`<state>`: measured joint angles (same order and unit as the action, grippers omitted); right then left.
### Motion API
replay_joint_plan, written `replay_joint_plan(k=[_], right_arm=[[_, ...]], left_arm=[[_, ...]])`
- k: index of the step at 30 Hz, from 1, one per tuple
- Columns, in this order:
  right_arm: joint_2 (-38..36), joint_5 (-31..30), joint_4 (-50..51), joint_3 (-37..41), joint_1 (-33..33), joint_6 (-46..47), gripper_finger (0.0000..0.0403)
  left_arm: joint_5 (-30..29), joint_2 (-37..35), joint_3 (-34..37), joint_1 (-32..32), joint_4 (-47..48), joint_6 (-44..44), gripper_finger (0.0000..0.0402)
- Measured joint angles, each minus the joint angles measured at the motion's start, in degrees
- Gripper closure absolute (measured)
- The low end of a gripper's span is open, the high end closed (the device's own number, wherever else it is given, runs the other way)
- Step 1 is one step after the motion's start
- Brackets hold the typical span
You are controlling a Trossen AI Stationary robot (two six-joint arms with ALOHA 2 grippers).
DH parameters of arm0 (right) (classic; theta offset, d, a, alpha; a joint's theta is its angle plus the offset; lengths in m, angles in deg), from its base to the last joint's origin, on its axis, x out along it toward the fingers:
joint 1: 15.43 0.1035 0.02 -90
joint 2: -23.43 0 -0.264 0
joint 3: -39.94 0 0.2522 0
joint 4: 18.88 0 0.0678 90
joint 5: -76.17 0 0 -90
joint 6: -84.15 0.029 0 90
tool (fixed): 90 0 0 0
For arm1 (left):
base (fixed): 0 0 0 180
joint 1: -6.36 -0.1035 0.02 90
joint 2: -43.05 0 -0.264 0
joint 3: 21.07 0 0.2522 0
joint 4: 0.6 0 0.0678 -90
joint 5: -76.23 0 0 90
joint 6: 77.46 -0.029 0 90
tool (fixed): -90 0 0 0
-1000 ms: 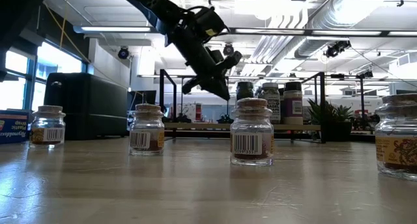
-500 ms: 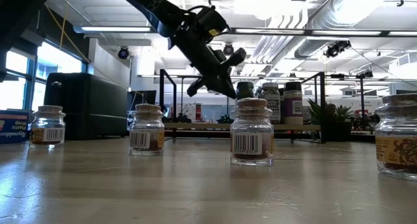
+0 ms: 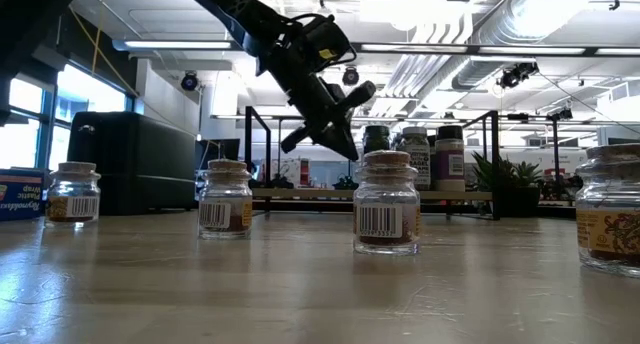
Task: Shelf spices
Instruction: Put the green spice bottle on the shelf and align with the other green spice bottles, then adjust the green spice bottles on the shelf
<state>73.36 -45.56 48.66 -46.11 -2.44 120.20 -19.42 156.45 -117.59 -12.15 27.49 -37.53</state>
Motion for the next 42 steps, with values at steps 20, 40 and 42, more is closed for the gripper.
replay_joint_plan(k=[20,40,42], right_arm=[[-0.02,0.22,0.42,0.0,0.01,0.0,0.0399],[0.0,0.68,0.44,0.0,0.01,1.18,0.0399],[-0.01,0.67,0.44,0.0,0.01,1.17,0.0399]], left_arm=[[-0.9,1.67,-0.07,0.33,-1.14,3.86,0.0401],[-2.89,1.67,-0.04,-2.53,-12.8,3.47,0.0401],[-2.89,1.67,-0.04,-2.49,-12.76,3.45,0.0401]])
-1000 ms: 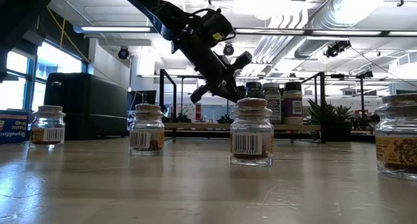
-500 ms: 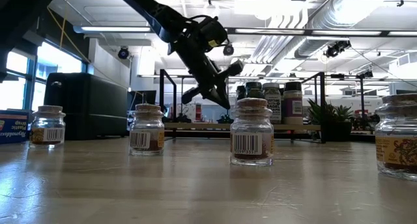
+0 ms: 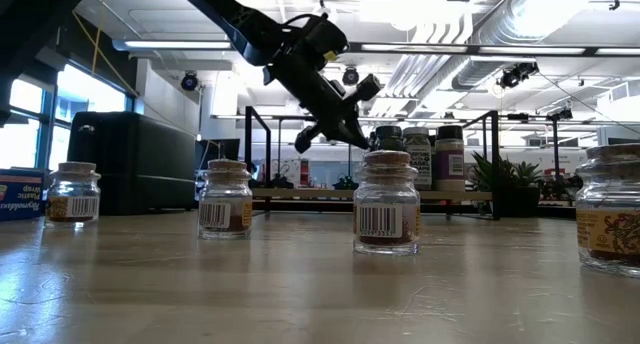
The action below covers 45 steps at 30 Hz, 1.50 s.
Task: Shelf spices
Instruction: Adjust the green spice bottles on the shelf
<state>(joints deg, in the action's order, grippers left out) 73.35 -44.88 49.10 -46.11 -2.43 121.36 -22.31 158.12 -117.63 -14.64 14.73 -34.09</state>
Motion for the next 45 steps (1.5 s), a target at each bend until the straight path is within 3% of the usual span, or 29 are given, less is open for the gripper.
replay_joint_plan(k=[13,20,36,45], right_arm=[[-0.01,0.86,0.0,0.0,0.01,0.3,0.0399],[0.01,1.56,0.01,0.0,-0.01,0.3,0.0399],[-0.01,1.1,1.61,0.0,0.0,-0.13,0.0399],[-0.01,1.11,1.7,0.0,-0.01,0.27,0.0399]], left_arm=[[0.45,0.0,0.0,-3.45,0.13,3.29,0.0401],[0.69,0.0,0.0,-4.94,-5.16,1.53,0.0401],[4.22,1.44,-1.0,-3.43,-5.45,-0.31,0.0401],[0.96,1.25,-8.5,-4.92,9.38,-4.5,0.0401]])
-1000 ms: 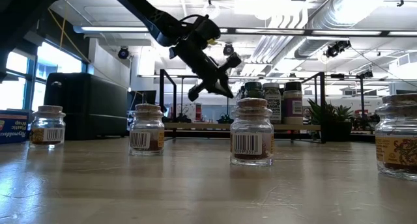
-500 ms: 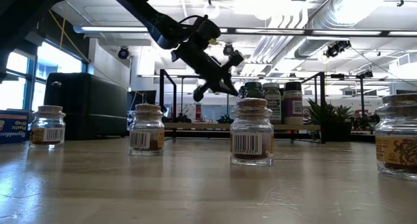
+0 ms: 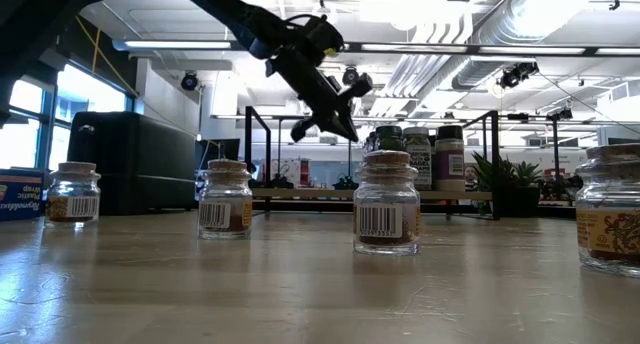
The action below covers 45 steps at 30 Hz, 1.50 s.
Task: Shelf spices
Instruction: Adjust the green spice bottles on the shelf
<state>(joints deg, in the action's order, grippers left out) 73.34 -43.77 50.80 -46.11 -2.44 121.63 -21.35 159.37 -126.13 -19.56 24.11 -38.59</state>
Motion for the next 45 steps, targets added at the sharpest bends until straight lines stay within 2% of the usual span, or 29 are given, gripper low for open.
replay_joint_plan(k=[3,10,16,27,33,40,45], right_arm=[[0.0,0.27,0.0,0.0,0.01,0.01,0.0399],[0.0,1.14,0.01,0.0,0.02,0.03,0.0399],[0.0,1.14,0.09,0.0,0.0,0.03,0.0399],[0.0,1.44,0.79,0.0,0.02,2.18,0.0399],[0.0,1.75,1.51,0.0,0.02,2.61,0.0399],[0.0,1.75,1.6,0.0,0.0,2.61,0.0399],[0.0,1.75,1.64,0.0,0.01,3.12,0.0399]], left_arm=[[-0.29,0.26,-0.25,-0.81,-3.03,0.1,0.0401],[4.54,3.28,-0.29,-0.81,-6.54,2.87,0.0401],[3.21,3.02,-0.31,-0.24,-6.07,1.97,0.0401],[1.03,2.97,-0.31,-3.94,-7.69,2.87,0.0401],[3.08,3.86,-0.31,-4.55,-12.99,2.56,0.0401],[5.23,5.77,-0.31,-3.78,-13.06,3.07,0.0401],[4.12,5.81,-0.27,-3.49,-14.37,3.02,0.0401]])
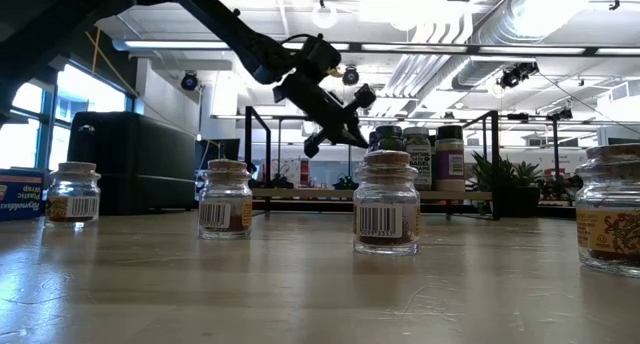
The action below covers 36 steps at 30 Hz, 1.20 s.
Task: Shelf spices
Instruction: Adjust the green spice bottles on the shelf
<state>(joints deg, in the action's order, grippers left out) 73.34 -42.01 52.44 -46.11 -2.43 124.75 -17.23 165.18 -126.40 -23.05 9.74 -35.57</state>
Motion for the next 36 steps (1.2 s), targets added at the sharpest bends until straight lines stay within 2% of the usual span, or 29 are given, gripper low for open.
replay_joint_plan(k=[9,15,24,32,36], right_arm=[[0.0,0.05,0.02,0.0,0.01,1.05,0.0399],[-0.01,0.67,0.04,0.0,-0.01,1.61,0.0399],[0.0,1.55,0.04,0.0,0.01,2.03,0.0399],[0.0,-1.04,0.04,0.0,0.0,1.93,0.0399],[0.0,-2.42,0.03,0.0,0.01,1.51,0.0399]], left_arm=[[-0.17,0.0,0.0,-0.09,-1.02,-1.22,0.0401],[0.85,1.81,-0.07,0.2,-6.38,-1.64,0.0401],[-0.03,-1.1,-0.04,0.44,-1.11,-7.52,0.0401],[-0.24,-5.2,-0.04,2.42,12.47,-10.64,0.0401],[-0.2,-4.67,-0.04,4.48,12.29,-10.62,0.0401]])
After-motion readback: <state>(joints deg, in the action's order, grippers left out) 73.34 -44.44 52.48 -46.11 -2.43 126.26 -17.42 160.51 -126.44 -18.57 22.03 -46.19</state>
